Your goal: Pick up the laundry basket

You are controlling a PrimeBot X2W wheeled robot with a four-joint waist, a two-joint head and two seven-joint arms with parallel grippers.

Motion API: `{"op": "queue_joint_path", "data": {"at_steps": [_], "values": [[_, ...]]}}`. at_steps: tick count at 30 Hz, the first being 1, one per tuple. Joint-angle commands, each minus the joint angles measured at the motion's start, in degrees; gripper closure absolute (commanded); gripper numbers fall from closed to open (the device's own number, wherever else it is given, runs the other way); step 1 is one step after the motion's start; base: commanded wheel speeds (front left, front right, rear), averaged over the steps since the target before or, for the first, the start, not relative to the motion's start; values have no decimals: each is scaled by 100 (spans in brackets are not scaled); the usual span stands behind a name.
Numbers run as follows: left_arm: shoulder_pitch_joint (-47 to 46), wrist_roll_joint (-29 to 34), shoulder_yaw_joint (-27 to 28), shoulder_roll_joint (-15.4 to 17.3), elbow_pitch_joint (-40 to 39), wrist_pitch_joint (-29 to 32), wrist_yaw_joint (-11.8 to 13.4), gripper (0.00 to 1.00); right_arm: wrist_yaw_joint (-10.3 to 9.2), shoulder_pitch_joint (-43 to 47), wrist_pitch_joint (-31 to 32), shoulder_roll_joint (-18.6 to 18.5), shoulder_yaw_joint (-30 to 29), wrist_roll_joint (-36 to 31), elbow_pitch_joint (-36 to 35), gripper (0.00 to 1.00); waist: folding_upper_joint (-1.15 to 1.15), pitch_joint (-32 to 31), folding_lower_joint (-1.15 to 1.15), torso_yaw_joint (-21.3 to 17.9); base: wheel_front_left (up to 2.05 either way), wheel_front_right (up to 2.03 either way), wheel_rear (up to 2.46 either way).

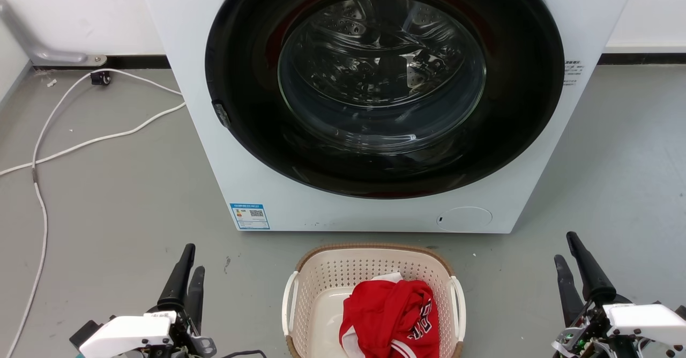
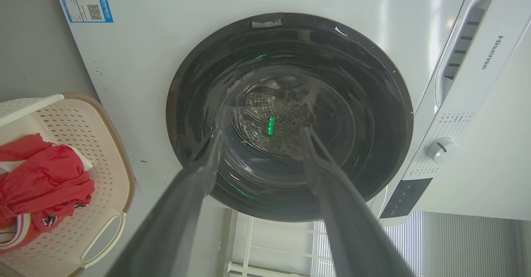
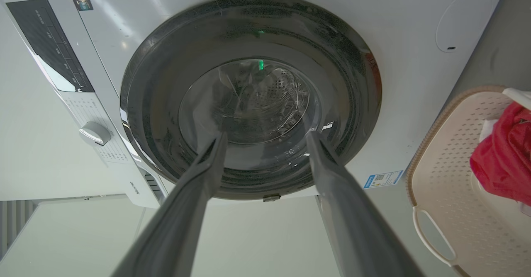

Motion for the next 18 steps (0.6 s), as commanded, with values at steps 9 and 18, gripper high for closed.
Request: {"op": "queue_joint_path", "data": {"at_steps": [9,18], "values": [[34,202,-44,20,-380,-311,-4,0,9,-15,-314,-14,58,-315,-276,0,0,6,0,0,0,0,0],[149,559,185,24,-293,-558,-7,0,9,0,-561,-14,-136,-1139,-241,0,0,-12,0,2,0,0,0]]}}
